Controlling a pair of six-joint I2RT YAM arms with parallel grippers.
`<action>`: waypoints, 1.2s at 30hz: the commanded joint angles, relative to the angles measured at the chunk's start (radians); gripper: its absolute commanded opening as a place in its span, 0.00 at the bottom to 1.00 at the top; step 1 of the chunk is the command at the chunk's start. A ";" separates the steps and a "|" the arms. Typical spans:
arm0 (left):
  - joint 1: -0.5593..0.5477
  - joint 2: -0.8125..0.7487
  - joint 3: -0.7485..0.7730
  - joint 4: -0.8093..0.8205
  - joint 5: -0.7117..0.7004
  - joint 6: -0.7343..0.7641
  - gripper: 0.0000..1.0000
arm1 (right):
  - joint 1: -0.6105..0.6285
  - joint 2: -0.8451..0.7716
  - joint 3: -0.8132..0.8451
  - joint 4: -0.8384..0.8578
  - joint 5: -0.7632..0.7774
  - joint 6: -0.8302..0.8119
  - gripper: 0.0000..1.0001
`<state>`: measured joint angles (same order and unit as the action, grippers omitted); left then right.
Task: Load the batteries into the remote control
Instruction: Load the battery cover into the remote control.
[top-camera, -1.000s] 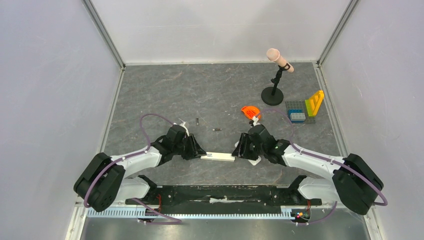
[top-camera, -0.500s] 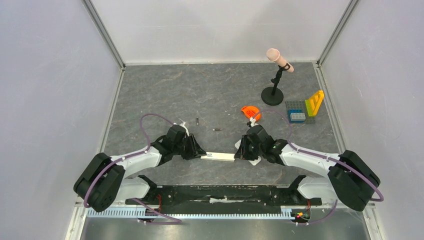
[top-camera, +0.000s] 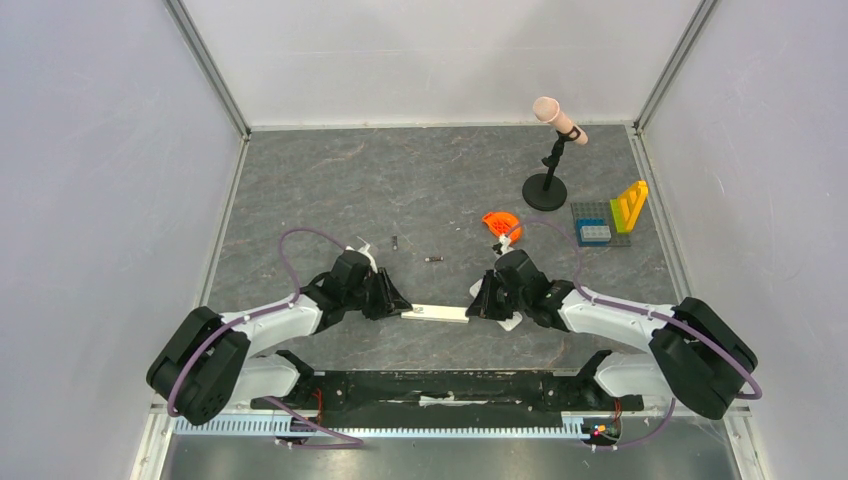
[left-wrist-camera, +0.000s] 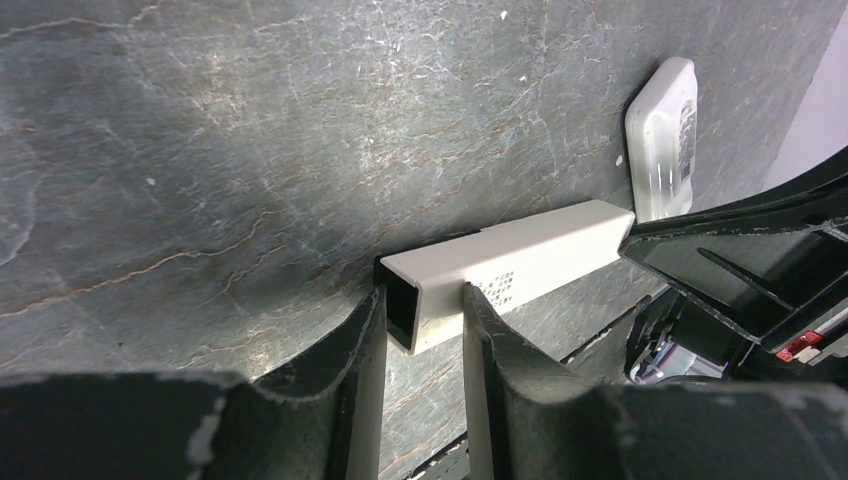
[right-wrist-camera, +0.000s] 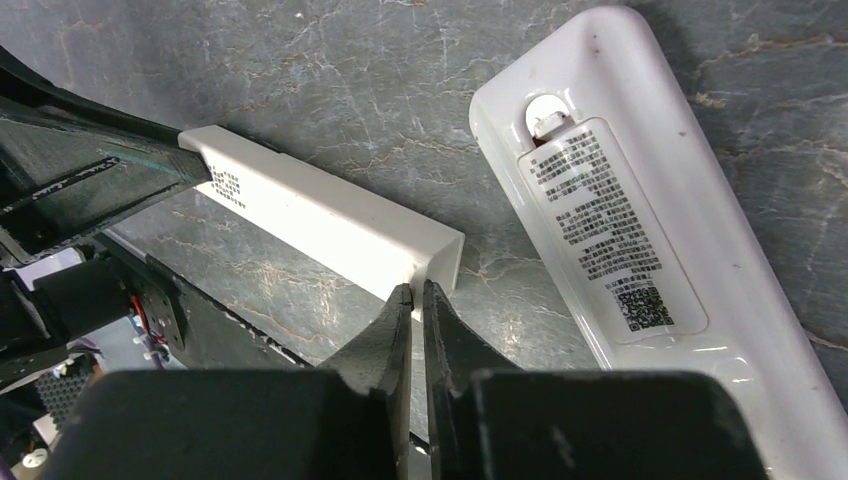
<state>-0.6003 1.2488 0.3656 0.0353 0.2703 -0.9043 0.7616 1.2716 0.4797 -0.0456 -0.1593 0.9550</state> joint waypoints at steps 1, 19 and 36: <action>-0.013 0.075 -0.087 -0.142 -0.059 0.024 0.02 | 0.012 0.055 -0.052 0.079 -0.039 0.035 0.05; -0.017 -0.029 -0.050 -0.194 -0.113 0.018 0.02 | 0.041 0.059 0.006 0.024 0.026 0.031 0.01; -0.010 -0.276 0.320 -0.628 -0.409 0.155 0.64 | 0.059 -0.058 0.270 -0.162 0.024 -0.511 0.66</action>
<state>-0.6128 1.0142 0.6296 -0.4976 -0.0700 -0.8062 0.8021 1.2091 0.6746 -0.2226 -0.0792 0.7074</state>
